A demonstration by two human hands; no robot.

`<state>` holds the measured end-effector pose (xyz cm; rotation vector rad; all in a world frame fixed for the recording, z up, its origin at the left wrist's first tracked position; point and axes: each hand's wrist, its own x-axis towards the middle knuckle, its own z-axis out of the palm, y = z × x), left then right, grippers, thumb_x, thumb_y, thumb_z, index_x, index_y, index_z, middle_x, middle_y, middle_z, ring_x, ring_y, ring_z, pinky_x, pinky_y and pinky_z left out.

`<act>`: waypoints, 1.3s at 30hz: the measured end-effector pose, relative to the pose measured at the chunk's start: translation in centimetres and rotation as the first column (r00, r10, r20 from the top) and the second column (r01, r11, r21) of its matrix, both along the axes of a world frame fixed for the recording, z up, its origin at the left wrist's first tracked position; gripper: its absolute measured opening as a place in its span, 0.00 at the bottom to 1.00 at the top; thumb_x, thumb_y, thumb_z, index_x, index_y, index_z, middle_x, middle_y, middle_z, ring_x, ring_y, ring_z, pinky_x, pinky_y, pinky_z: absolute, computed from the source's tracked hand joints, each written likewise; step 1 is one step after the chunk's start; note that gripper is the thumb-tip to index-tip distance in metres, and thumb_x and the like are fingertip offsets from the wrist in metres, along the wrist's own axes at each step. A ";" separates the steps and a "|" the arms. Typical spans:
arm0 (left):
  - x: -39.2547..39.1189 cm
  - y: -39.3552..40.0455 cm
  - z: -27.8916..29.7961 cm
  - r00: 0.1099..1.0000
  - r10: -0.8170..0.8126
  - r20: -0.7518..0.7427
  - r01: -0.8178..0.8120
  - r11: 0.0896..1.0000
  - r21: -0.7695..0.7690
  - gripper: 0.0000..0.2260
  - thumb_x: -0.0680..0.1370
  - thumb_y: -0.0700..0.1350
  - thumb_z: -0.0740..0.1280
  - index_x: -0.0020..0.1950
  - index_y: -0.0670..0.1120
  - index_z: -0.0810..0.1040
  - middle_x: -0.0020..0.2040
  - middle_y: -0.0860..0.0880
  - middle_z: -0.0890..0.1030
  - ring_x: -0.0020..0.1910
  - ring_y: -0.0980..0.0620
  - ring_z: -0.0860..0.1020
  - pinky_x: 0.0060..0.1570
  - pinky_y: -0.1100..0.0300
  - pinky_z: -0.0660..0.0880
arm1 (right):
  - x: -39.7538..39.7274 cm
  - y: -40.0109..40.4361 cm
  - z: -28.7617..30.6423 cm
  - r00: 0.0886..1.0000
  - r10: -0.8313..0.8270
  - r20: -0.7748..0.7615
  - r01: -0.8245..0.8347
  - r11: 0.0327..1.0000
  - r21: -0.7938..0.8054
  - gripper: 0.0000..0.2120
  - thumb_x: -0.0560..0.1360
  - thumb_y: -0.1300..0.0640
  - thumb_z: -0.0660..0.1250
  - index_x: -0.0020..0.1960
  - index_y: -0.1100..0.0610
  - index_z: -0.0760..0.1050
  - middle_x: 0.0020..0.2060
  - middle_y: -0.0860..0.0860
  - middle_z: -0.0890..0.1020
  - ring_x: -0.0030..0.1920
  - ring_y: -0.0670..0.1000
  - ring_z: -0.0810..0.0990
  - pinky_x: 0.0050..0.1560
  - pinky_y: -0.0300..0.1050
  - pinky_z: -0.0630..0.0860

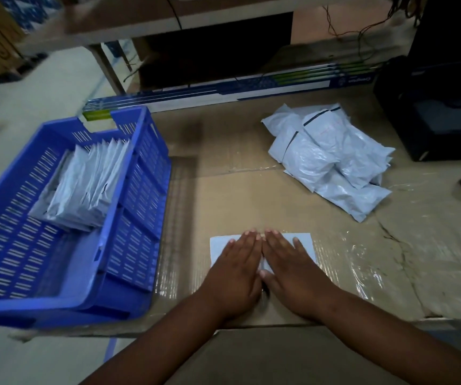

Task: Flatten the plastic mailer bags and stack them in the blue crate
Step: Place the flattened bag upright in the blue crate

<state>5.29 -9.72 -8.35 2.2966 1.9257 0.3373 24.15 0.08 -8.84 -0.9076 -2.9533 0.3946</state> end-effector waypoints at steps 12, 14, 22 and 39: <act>-4.2 -0.9 2.8 0.966 0.224 -0.130 -0.248 0.944 -0.216 0.41 0.81 0.72 0.47 0.87 0.50 0.43 0.86 0.52 0.41 0.85 0.55 0.41 0.83 0.46 0.47 | 7.3 3.1 -1.2 0.986 -0.163 -0.021 0.164 0.982 0.092 0.37 0.85 0.32 0.42 0.86 0.53 0.54 0.86 0.50 0.48 0.85 0.51 0.44 0.82 0.60 0.46; -2.7 1.5 4.0 0.983 0.162 -0.085 -0.177 0.962 -0.209 0.42 0.80 0.66 0.59 0.86 0.52 0.42 0.87 0.53 0.46 0.85 0.53 0.48 0.82 0.44 0.53 | 7.3 2.9 -0.4 0.986 -0.137 -0.095 0.146 0.984 0.102 0.33 0.85 0.35 0.48 0.84 0.51 0.59 0.86 0.51 0.51 0.85 0.53 0.44 0.82 0.63 0.49; 1.2 10.3 8.1 0.926 0.241 -0.292 -0.360 0.799 -0.482 0.50 0.63 0.64 0.81 0.79 0.53 0.61 0.67 0.49 0.75 0.68 0.42 0.71 0.64 0.42 0.70 | 6.1 1.5 2.8 0.895 0.066 -0.440 0.021 0.982 0.188 0.11 0.81 0.50 0.66 0.60 0.49 0.82 0.65 0.50 0.79 0.69 0.57 0.75 0.73 0.60 0.67; -13.0 10.6 26.5 0.676 0.735 0.062 -0.674 0.650 -0.351 0.17 0.75 0.53 0.78 0.54 0.42 0.81 0.43 0.43 0.84 0.33 0.48 0.82 0.26 0.60 0.76 | -11.5 3.9 15.7 0.891 0.313 -0.328 -0.190 0.915 0.356 0.18 0.82 0.44 0.55 0.63 0.44 0.80 0.55 0.43 0.84 0.55 0.52 0.78 0.57 0.55 0.72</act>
